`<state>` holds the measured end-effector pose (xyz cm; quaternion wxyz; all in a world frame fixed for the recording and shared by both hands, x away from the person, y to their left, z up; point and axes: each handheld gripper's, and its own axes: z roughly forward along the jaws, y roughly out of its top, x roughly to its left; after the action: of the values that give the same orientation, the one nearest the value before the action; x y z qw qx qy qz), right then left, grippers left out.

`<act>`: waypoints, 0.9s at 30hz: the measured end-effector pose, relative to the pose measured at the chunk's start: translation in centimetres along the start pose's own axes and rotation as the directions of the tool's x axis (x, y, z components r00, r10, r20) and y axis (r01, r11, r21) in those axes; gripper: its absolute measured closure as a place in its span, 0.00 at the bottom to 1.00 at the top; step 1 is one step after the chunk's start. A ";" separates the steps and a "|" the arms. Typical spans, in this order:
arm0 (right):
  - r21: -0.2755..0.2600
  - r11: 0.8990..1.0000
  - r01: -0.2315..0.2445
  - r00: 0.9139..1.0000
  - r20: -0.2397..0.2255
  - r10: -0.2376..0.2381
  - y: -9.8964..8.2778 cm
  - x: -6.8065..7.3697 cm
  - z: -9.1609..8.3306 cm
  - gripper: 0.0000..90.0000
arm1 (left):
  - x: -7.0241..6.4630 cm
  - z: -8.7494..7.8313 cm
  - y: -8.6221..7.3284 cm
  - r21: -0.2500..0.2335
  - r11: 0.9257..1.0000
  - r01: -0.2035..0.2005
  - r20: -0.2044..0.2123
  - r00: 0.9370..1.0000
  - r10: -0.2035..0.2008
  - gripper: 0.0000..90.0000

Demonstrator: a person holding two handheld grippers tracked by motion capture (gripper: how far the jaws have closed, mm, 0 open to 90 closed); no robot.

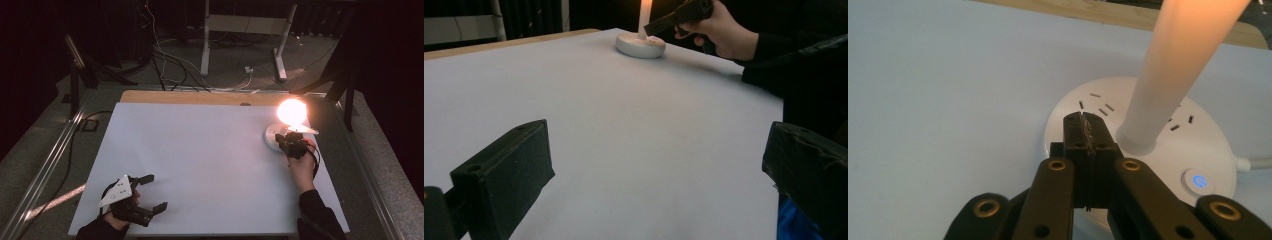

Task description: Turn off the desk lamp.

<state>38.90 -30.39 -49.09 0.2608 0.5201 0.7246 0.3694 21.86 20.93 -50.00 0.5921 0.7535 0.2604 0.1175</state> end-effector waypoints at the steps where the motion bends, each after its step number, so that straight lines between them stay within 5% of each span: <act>1: -0.004 1.000 0.002 1.000 0.003 -0.002 0.0 0.0 -0.1 1.00 | 0.0 0.0 0.0 -0.003 1.000 0.001 -0.001 1.000 -0.001 0.01; 27: 0.015 1.000 -0.001 1.000 0.023 0.001 -0.5 -0.4 0.5 1.00 | 0.0 0.1 0.0 0.009 1.000 0.004 0.006 1.000 -0.004 0.01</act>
<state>39.17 -30.75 -49.78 0.2652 0.5266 0.7239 0.3581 21.88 20.89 -50.05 0.5896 0.7560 0.2607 0.1131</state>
